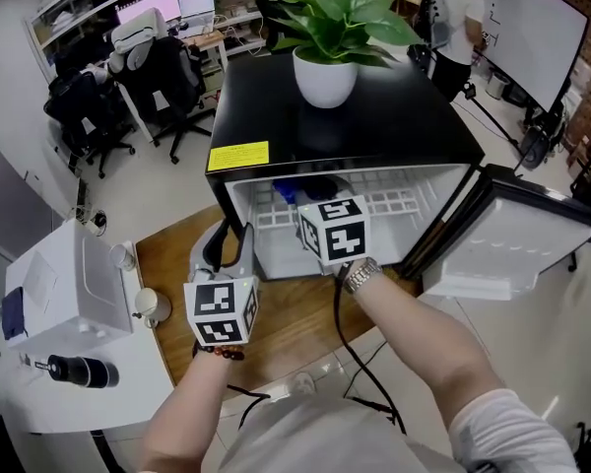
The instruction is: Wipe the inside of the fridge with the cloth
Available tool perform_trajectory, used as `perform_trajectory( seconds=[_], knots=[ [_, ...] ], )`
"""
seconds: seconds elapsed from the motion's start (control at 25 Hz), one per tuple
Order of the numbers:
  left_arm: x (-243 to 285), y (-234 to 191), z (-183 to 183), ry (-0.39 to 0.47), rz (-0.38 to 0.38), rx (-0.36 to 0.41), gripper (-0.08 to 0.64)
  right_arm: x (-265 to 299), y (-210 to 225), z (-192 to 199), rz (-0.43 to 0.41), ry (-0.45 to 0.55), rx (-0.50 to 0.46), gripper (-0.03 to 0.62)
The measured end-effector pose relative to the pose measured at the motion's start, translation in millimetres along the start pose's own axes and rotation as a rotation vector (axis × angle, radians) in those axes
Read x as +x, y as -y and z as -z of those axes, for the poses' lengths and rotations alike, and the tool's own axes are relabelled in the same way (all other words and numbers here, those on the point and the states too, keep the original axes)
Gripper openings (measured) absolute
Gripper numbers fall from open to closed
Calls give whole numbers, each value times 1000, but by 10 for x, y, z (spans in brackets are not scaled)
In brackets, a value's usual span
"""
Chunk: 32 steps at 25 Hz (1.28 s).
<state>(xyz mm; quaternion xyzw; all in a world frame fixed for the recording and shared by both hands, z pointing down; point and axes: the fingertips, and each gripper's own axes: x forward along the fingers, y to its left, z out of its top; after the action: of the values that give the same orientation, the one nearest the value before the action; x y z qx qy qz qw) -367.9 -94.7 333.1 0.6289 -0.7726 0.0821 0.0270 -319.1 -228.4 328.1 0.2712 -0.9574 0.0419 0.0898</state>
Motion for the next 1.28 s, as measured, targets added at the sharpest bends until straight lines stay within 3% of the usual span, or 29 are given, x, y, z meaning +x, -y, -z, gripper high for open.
perform_trajectory(
  seconds=[0.24,0.48,0.76,1.28],
  knots=[
    [-7,4,-6,7,10,8,138,395,-276,115,-78,-57,49,71],
    [-14,-18,20,7,12,22,138,673,-453,276,-86,-147,-66,71],
    [-12,-24,13,13,17,25,138,724,-308,452,-2,-233,-211,71],
    [4,-23,-21,24,7,8,138,520,303,445,112,-240,-186,71]
  ],
)
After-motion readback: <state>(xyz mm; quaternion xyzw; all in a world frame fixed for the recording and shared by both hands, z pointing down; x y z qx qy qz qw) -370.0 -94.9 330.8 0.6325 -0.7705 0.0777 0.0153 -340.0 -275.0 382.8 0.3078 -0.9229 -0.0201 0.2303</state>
